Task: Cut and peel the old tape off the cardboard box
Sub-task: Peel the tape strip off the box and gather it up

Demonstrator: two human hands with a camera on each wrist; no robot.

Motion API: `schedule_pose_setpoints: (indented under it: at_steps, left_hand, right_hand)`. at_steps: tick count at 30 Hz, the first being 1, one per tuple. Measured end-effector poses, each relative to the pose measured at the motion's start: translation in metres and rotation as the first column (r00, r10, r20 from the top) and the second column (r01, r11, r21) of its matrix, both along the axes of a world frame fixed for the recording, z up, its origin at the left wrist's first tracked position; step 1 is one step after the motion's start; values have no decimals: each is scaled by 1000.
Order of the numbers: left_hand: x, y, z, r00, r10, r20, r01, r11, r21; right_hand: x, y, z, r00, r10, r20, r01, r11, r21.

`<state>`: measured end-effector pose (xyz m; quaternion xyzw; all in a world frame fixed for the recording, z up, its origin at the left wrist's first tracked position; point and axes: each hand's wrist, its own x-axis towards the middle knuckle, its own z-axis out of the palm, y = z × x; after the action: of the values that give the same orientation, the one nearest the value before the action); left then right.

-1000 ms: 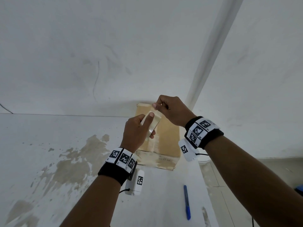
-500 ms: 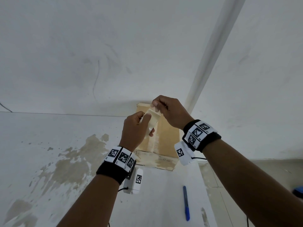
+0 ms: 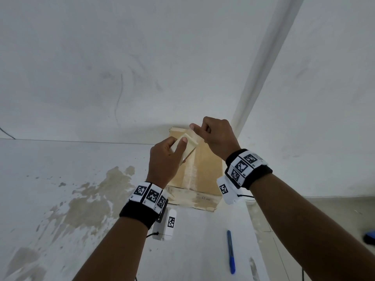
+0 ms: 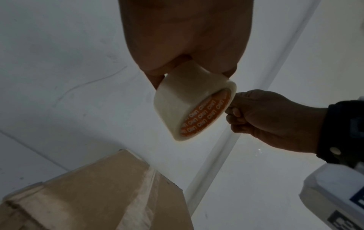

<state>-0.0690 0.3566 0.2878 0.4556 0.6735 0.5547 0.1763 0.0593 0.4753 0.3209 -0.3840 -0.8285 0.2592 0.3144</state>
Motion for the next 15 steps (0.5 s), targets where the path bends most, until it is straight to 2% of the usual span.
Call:
schedule_pose_setpoints:
  at_steps: [3,6,9,12,15]
  left_hand:
    - [-2,4,-6,997,72,31,-72,997,-2]
    - [0,5,-2,962,72,264,-78,997,10]
    - [1,6,6,857,49,513,-75,997,29]
    - [-2,7,13,709,55,703,-113,993,36]
    - [-7,9,14,581,19,814,-126,990,67]
  right_hand:
    - [-2,-5,1,999,-16,-43,16,1000,14]
    - [-6,-10,1,987,-36,-155,26,998,-63]
    - [-7,-14,3,967,-39,-252,-4,986,-166]
    - [-2,-17,3,953,-49,-299,-33,964,-263]
    - [2,-26,-5,968,111,-223,-176,939,-295]
